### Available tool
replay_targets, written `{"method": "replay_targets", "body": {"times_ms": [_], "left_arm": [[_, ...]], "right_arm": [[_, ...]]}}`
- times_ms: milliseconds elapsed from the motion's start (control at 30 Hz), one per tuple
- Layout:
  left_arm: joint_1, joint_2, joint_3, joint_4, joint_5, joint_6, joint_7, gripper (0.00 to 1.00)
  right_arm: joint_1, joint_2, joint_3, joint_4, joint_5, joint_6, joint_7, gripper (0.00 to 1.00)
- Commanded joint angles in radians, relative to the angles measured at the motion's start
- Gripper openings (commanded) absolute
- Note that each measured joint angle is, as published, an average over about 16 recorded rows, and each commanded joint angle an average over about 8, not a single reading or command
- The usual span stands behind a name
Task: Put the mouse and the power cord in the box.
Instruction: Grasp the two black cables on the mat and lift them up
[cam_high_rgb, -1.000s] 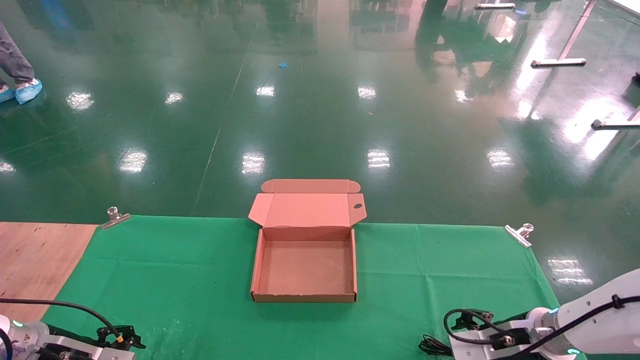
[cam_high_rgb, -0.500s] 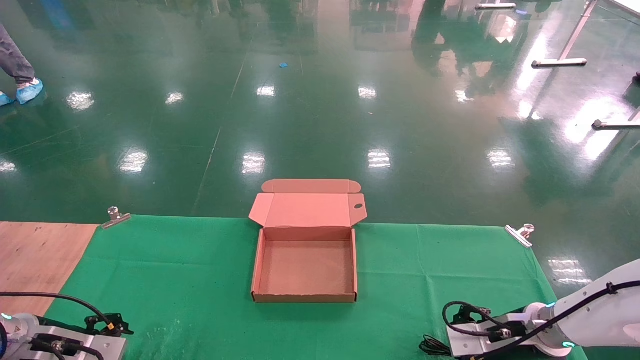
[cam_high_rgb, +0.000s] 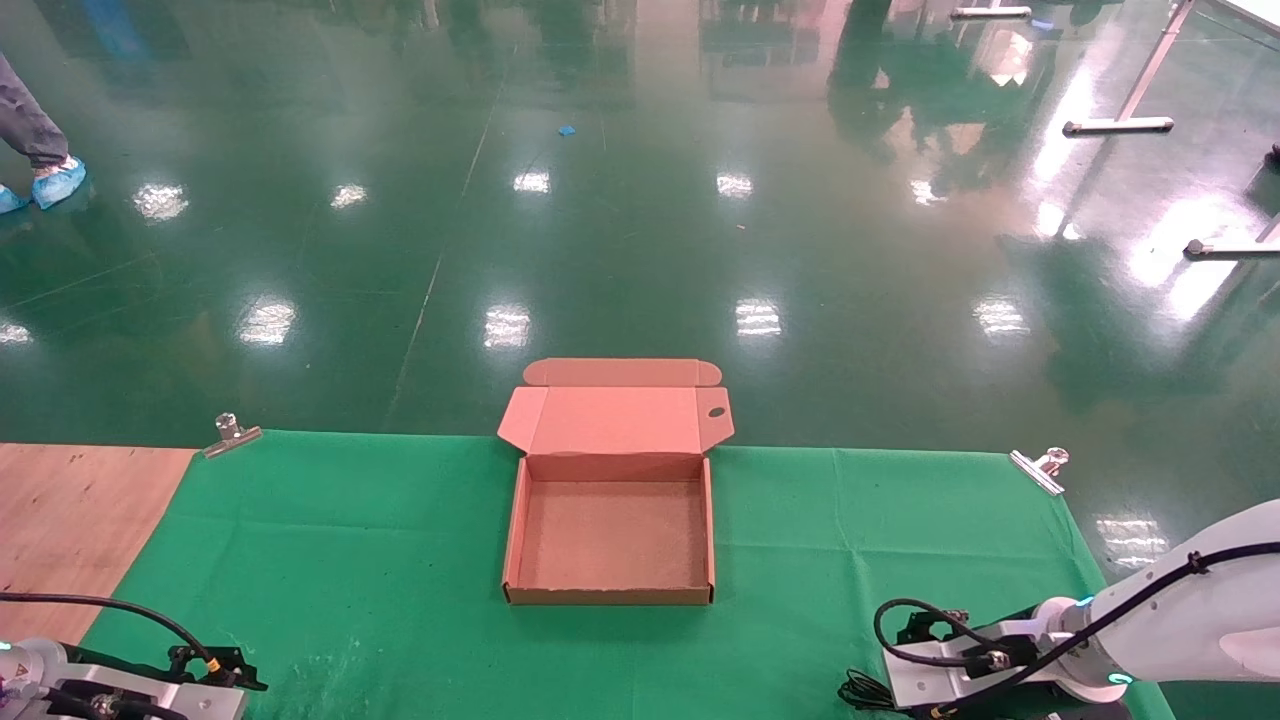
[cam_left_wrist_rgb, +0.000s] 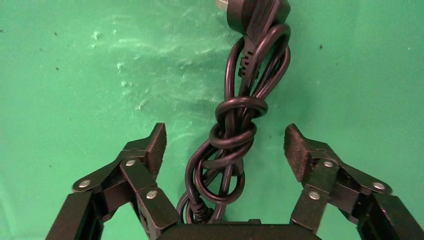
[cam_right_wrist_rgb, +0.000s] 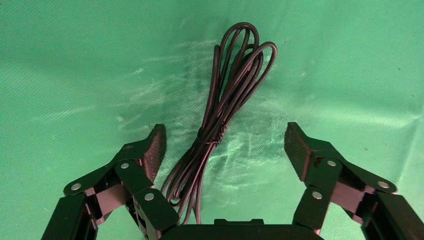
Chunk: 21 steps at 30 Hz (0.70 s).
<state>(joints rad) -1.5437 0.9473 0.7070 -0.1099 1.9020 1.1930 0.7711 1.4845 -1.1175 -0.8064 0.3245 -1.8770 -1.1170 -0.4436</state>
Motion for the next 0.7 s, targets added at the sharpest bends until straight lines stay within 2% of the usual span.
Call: {"method": "replay_targets", "body": {"times_ms": [33, 700], "left_arm": [[-0.003, 0.001, -0.001, 0.009, -0.002, 0.002, 0.009, 0.00], [-0.024, 0.015, 0.001, 0.054, 0.000, 0.027, 0.056, 0.00]], "right_arm": [[0.003, -0.003, 0.001, -0.009, 0.002, 0.000, -0.007, 0.00], [0.027, 0.001, 0.010, -0.048, 0.020, -0.038, -0.033, 0.00]]}}
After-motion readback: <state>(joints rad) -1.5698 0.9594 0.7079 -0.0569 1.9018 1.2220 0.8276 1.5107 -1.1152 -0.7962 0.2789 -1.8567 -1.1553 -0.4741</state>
